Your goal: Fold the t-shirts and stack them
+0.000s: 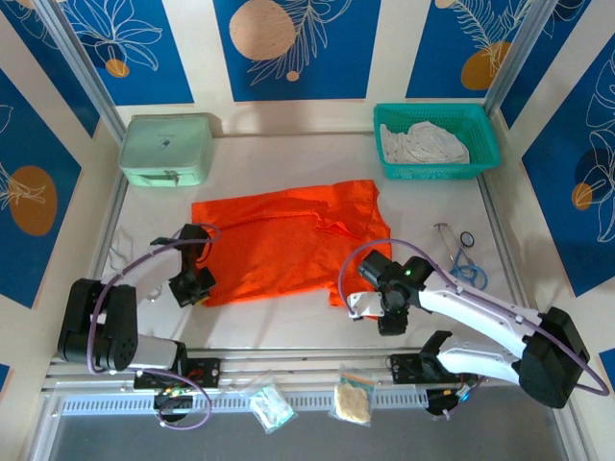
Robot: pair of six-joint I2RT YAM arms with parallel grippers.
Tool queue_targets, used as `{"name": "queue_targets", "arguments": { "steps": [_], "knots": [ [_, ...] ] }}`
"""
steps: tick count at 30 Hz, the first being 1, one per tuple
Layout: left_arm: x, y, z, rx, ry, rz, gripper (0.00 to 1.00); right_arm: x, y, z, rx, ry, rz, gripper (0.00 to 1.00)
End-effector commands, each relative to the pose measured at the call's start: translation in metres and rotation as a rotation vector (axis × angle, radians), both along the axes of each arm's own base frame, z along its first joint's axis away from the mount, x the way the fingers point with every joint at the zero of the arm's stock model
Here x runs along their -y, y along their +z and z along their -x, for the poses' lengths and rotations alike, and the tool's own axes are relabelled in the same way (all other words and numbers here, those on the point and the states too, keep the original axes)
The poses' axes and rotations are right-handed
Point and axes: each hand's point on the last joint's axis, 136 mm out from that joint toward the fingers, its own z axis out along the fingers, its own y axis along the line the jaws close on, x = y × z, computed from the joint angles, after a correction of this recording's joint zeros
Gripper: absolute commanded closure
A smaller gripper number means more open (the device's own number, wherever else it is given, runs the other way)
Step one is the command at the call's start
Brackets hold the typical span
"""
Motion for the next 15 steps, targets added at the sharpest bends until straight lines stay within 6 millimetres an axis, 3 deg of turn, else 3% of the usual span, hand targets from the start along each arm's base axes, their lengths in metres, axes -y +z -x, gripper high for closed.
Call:
{"name": "queue_targets", "arguments": {
  "steps": [1,11,15],
  "knots": [
    [0.013,0.007,-0.059,0.263,-0.037,0.041,1.0,-0.011,-0.008,-0.014,0.044,0.052,-0.017,0.36],
    [0.016,0.008,-0.06,0.281,-0.05,0.066,1.0,-0.017,-0.031,-0.014,-0.044,0.06,0.089,0.36],
    [0.016,0.01,-0.06,0.288,-0.051,0.068,1.0,-0.018,-0.046,-0.005,-0.088,0.086,0.146,0.44]
  ]
}}
